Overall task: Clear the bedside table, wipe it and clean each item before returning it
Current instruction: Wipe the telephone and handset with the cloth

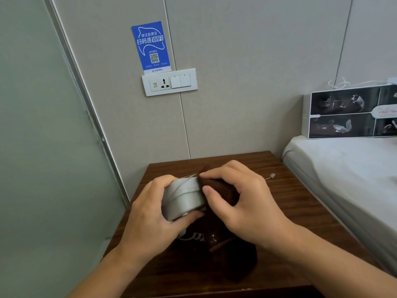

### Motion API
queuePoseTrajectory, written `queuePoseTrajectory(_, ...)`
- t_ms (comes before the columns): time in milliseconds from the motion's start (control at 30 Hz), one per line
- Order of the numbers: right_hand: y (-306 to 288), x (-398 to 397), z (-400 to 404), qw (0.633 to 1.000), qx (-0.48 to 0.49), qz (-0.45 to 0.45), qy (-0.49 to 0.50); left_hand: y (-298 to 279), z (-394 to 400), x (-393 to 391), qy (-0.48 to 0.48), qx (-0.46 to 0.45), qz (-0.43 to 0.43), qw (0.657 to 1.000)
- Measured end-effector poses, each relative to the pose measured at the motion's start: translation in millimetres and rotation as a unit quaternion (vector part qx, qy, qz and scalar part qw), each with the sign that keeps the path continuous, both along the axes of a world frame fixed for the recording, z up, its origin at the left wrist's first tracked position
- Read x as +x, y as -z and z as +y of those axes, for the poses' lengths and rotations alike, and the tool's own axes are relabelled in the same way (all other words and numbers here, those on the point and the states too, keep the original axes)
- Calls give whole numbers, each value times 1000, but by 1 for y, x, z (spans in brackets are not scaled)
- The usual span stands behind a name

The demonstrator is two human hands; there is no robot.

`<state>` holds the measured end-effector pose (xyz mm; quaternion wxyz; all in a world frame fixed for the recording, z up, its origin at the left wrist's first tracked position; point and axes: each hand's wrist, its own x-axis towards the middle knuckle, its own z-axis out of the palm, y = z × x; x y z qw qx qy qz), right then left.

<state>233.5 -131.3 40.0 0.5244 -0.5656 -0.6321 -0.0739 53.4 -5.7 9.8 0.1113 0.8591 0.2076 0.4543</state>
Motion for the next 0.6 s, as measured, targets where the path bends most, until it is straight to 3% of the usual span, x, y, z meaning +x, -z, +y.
queuePoseTrajectory(100, -3, -2, -2, 999, -13, -24, -32, 2, 0, 2, 13, 32, 6, 999)
queuePoseTrajectory(200, 1, 23, 4, 997, -74, -3, 29, 7, 3, 0, 27, 105, 19, 994)
queuePoseTrajectory(333, 9, 54, 7, 982, -167, 35, 80, 8, 3, 1, 39, 109, 23, 993)
queuePoseTrajectory(467, 3, 16, -3, 998, -55, -29, 20, 7, 1, -1, 29, 53, 4, 998)
queuePoseTrajectory(533, 4, 3, -6, 997, -47, -38, -39, 7, 0, -3, 34, 45, -7, 998)
queuePoseTrajectory(600, 9, 15, -1, 997, -56, -42, -21, 7, 0, -5, 28, 50, -9, 998)
